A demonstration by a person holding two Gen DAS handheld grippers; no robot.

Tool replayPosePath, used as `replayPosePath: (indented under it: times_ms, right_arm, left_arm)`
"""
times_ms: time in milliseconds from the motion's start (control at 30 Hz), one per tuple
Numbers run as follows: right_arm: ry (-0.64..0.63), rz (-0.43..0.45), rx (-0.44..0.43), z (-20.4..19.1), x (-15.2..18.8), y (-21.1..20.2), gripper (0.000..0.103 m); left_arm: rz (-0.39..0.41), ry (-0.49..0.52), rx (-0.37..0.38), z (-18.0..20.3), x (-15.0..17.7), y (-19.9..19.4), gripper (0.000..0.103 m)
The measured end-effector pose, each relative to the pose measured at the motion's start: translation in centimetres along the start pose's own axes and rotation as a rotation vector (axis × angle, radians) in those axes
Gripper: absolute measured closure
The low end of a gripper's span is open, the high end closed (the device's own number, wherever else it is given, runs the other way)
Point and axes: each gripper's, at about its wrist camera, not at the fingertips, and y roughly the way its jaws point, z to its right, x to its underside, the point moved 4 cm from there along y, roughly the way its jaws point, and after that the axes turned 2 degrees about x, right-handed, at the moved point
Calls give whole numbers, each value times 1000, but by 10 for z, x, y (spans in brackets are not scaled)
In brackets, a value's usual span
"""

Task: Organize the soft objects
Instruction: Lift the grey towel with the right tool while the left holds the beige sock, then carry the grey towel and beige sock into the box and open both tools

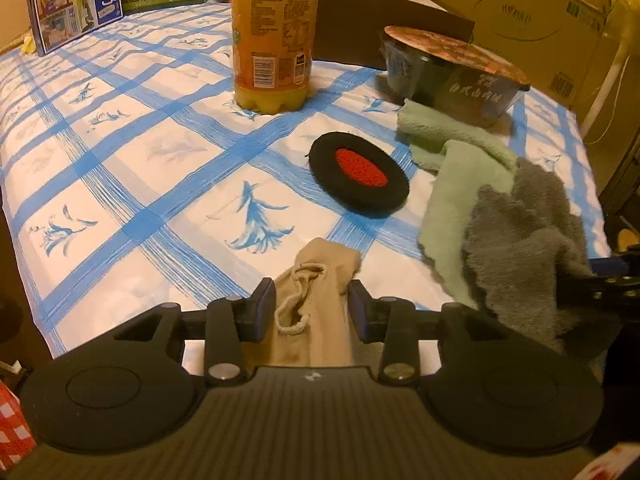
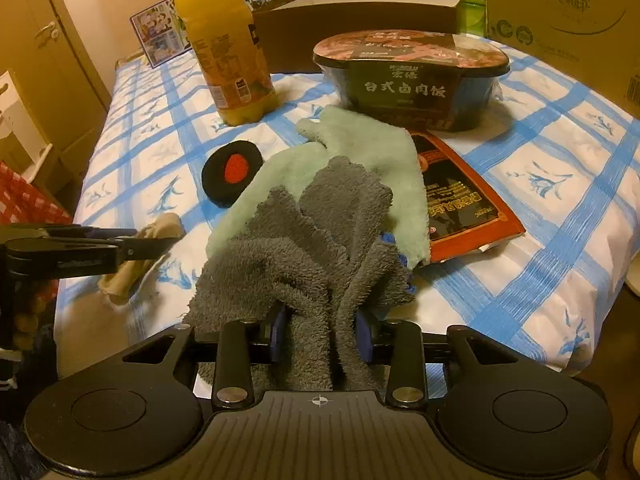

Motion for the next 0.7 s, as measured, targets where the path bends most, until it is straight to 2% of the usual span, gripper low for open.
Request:
replayPosePath:
  times_ms: [67, 133, 200, 267, 433, 700]
  right_arm:
    - [14, -3, -10, -1, 1, -2, 62]
    - [18, -1, -28, -3, 3, -4, 62]
    - [-13, 1, -43, -8, 5, -5, 63]
    - [-56, 5, -35, -13, 8, -6, 82]
    - [-46, 22, -84, -12, 6, -18, 87]
    - [-27, 86, -164, -13, -14, -51, 87]
  left_arm:
    - [2, 14, -2, 1, 0, 1, 67]
    - [5, 33, -10, 2, 1, 2, 74]
    - [11, 44, -2, 3, 0, 0, 89]
    - [13, 30, 8, 3, -1, -2, 94]
    - [14, 12, 17, 1, -2, -9, 95]
    - [55, -11, 2, -15, -14, -29, 96]
